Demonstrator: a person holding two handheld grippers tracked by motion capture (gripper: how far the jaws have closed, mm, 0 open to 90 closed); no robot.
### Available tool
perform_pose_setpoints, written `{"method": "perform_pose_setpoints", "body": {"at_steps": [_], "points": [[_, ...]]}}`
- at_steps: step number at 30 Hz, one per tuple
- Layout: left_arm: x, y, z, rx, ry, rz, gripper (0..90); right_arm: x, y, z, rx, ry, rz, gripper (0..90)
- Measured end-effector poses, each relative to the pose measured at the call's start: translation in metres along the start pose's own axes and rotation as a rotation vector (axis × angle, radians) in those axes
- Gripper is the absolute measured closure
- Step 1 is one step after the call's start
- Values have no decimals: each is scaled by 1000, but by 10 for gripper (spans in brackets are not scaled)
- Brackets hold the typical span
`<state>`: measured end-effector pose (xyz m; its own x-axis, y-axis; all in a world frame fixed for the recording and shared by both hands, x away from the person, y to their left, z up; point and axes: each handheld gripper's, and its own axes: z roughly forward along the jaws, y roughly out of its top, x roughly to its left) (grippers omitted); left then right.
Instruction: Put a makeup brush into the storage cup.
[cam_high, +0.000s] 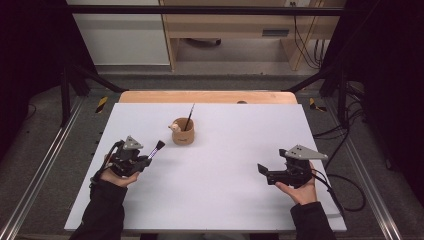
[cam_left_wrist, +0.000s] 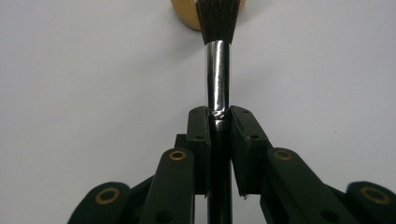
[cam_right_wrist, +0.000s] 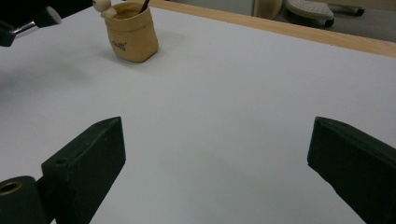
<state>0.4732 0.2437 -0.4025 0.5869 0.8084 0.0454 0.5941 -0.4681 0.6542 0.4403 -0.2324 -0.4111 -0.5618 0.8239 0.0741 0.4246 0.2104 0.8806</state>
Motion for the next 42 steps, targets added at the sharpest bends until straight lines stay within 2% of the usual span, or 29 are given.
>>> {"method": "perform_pose_setpoints", "body": {"at_steps": [5,7,8,15,21,28,32,33,42], "points": [[-3,2,-4,-32,-16,-3,781,0,0,-1,2,-2,-1,48],[-5,3,-5,-58,-11,-11,781,0,0,-1,1,-1,1,48],[-5,4,-6,-56,-12,-3,781,0,0,-1,1,-1,-1,48],[-13,7,-11,-120,4,3,781,0,0,0,3,0,-1,48],[-18,10,-15,-179,-1,-20,781,0,0,-1,3,-1,-3,48],[-22,12,-15,-193,-9,-4,781,1,0,0,4,-3,-1,47],[-24,14,-16,-217,-14,-9,781,0,0,-1,1,-7,-5,47],[-25,15,-16,-233,-14,-22,781,0,0,-1,2,-7,-4,47],[-27,24,-18,-279,-2,-23,781,0,0,-1,2,-7,-3,47]]}}
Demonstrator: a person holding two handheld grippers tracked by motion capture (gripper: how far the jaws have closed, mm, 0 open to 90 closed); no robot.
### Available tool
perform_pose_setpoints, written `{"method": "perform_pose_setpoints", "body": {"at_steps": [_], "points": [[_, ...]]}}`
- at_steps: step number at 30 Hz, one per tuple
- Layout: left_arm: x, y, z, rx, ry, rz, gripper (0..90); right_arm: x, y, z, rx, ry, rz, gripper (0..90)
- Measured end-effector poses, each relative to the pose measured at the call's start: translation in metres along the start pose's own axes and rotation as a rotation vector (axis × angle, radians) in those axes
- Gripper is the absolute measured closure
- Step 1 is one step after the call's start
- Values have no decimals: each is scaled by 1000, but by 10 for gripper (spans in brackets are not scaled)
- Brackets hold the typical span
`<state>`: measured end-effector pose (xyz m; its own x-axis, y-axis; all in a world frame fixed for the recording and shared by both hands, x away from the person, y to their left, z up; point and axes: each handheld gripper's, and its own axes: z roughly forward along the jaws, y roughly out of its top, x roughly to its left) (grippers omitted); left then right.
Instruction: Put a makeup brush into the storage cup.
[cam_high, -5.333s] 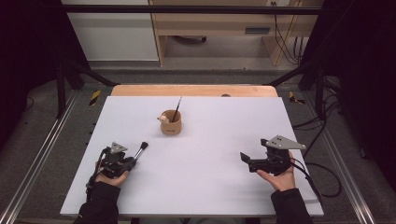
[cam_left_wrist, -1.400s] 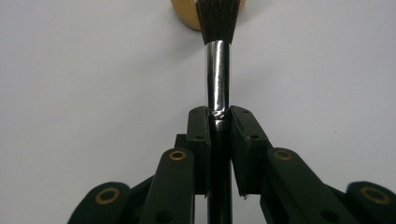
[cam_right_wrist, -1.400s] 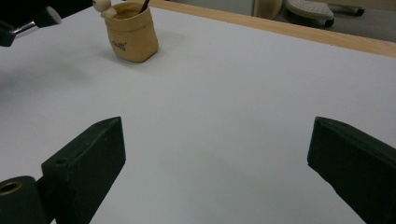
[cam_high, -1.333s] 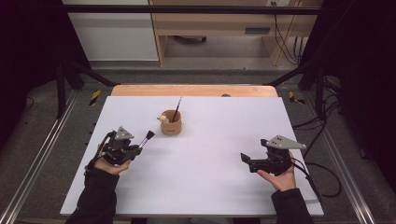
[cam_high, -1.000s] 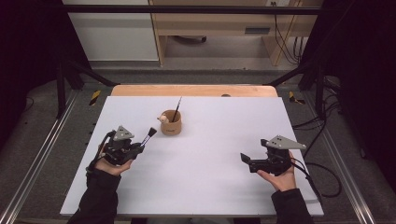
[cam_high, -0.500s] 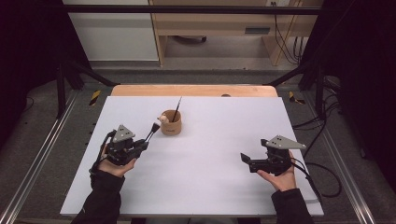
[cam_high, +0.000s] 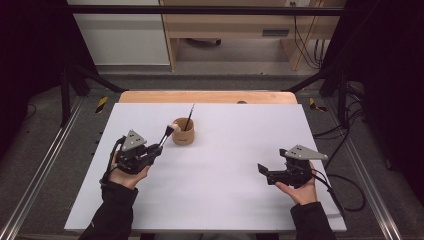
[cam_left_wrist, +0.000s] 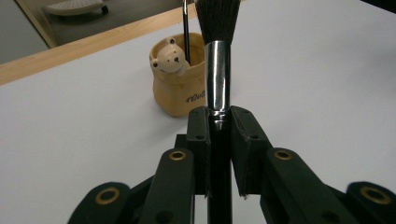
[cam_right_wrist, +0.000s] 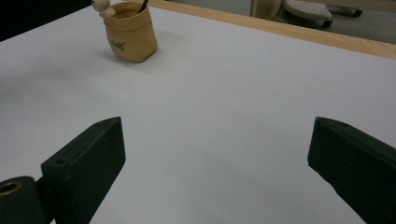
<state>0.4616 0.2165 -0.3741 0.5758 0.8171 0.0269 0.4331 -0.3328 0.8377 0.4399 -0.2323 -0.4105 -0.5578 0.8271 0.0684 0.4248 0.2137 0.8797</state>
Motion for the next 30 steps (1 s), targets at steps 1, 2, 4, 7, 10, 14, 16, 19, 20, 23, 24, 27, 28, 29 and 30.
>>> {"method": "perform_pose_setpoints", "body": {"at_steps": [1,2,4,7,10,14,16,19,20,23,24,27,28,29,30], "points": [[0,1,0,-7,3,0,781,0,0,0,0,1,1,47],[1,3,0,-6,4,4,781,0,0,0,-1,1,-3,47],[2,7,2,-36,5,8,781,0,0,1,2,0,-2,47],[1,13,2,-43,7,-12,781,0,0,1,1,0,-1,47],[0,19,5,-60,5,-17,781,0,0,0,0,1,1,46],[-4,27,9,-73,9,-13,781,0,0,-1,-4,0,-2,45],[-5,31,12,-85,8,-18,781,0,0,-1,-5,0,0,45],[-6,35,15,-100,7,-25,781,-1,0,-1,-6,0,2,43],[-7,36,16,-106,7,-28,781,-1,0,-1,-5,-1,1,43],[-7,41,19,-117,6,-31,781,-1,0,-1,-8,-1,0,42],[-7,43,20,-121,5,-33,781,-1,1,-1,-9,-1,-1,42],[-7,48,24,-130,6,-35,781,-1,1,-2,-13,2,1,42],[-7,49,24,-132,5,-38,781,-1,1,-2,-12,1,2,41],[-7,51,25,-135,8,-36,781,-1,1,-2,-13,1,1,41],[-6,52,26,-138,8,-40,781,-1,1,-2,-14,3,1,41]]}}
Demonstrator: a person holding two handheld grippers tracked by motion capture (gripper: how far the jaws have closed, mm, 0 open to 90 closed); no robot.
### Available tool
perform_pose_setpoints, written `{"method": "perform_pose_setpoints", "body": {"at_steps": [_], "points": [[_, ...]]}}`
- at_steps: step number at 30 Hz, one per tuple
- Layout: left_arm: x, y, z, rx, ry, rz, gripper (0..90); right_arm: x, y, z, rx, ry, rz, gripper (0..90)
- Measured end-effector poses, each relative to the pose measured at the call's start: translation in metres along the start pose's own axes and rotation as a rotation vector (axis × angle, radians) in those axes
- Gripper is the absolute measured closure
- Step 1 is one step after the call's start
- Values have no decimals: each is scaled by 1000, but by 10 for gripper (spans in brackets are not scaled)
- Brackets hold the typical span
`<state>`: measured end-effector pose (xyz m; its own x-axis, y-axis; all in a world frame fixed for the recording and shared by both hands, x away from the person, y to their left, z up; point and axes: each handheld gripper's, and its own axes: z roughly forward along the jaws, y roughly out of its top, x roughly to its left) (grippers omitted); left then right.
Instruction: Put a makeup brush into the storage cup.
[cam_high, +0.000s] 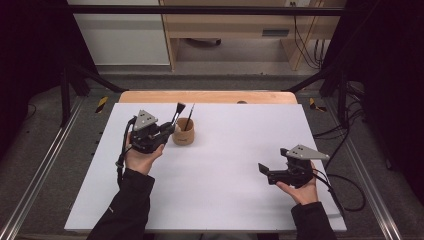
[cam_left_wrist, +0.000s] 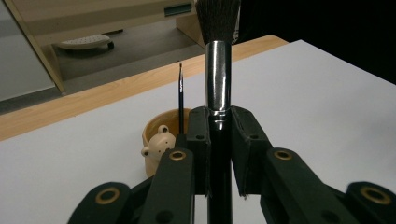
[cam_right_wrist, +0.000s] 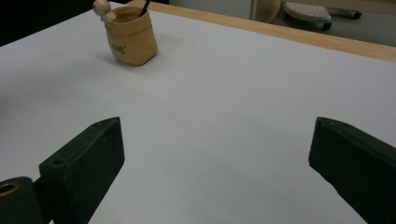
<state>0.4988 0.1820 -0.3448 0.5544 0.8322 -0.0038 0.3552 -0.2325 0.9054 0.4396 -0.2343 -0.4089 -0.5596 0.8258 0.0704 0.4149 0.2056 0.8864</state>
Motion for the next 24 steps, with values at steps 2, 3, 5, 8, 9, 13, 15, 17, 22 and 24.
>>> {"method": "perform_pose_setpoints", "body": {"at_steps": [2,3,5,8,9,13,15,17,22,24], "points": [[1,3,3,-2,-1,-4,781,0,0,-1,0,3,1,40],[1,4,4,-3,1,-5,781,0,0,-1,-1,3,1,41],[2,5,7,-7,4,-10,781,0,0,-1,-3,4,6,41],[4,7,12,-13,10,-20,781,0,0,-1,-5,4,5,41],[5,7,13,-13,11,-22,781,0,0,-1,-5,4,5,41],[4,11,20,-23,13,-24,781,-1,1,-1,-5,5,4,41],[4,13,23,-27,13,-28,781,-1,1,-1,-7,7,3,41],[4,16,27,-31,16,-28,780,-1,1,-2,-8,7,3,41],[4,20,35,-40,21,-32,781,-1,1,-2,-7,9,4,41],[4,22,38,-45,26,-32,781,-1,1,-1,-7,11,3,41]]}}
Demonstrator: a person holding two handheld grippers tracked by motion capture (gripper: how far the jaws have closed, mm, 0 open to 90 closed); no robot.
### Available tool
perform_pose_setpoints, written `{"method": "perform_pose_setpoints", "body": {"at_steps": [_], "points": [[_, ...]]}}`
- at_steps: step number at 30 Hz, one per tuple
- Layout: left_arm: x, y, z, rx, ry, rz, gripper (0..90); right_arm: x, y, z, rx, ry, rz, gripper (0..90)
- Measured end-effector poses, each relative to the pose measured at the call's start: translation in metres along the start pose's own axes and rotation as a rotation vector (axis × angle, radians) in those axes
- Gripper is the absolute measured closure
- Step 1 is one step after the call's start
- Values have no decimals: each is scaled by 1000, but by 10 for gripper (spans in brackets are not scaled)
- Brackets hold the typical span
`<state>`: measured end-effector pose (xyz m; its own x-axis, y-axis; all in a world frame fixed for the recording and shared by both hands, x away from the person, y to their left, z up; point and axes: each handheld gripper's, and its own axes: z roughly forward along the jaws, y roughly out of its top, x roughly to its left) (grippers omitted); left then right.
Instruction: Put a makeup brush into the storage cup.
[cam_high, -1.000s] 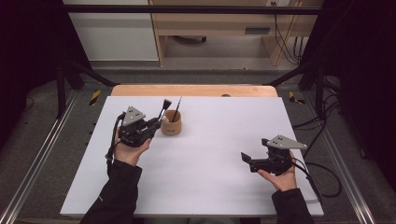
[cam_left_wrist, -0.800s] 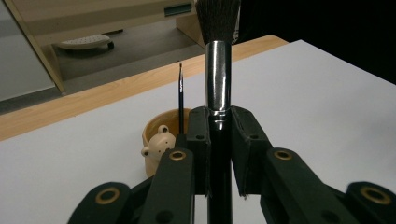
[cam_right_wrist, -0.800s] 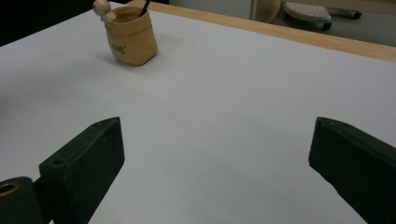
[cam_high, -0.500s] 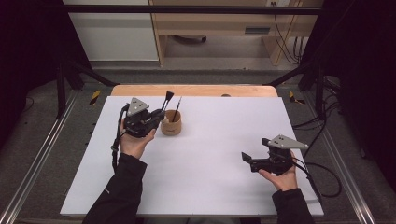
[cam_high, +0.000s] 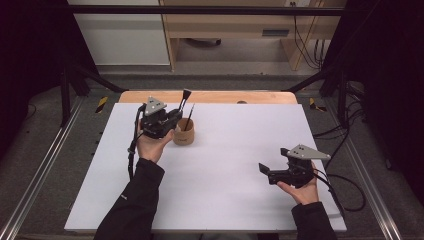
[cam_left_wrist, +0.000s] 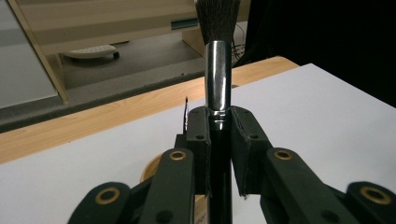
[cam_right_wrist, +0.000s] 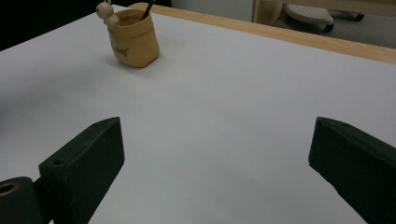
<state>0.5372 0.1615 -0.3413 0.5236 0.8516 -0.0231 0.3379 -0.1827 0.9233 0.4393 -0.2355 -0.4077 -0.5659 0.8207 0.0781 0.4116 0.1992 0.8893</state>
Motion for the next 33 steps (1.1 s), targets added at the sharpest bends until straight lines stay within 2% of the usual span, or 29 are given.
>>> {"method": "perform_pose_setpoints", "body": {"at_steps": [12,33], "points": [[-1,11,18,-14,25,14,781,0,0,0,3,-1,-3,41],[6,14,52,-13,73,-7,781,-1,1,-1,-3,-1,1,41]]}}
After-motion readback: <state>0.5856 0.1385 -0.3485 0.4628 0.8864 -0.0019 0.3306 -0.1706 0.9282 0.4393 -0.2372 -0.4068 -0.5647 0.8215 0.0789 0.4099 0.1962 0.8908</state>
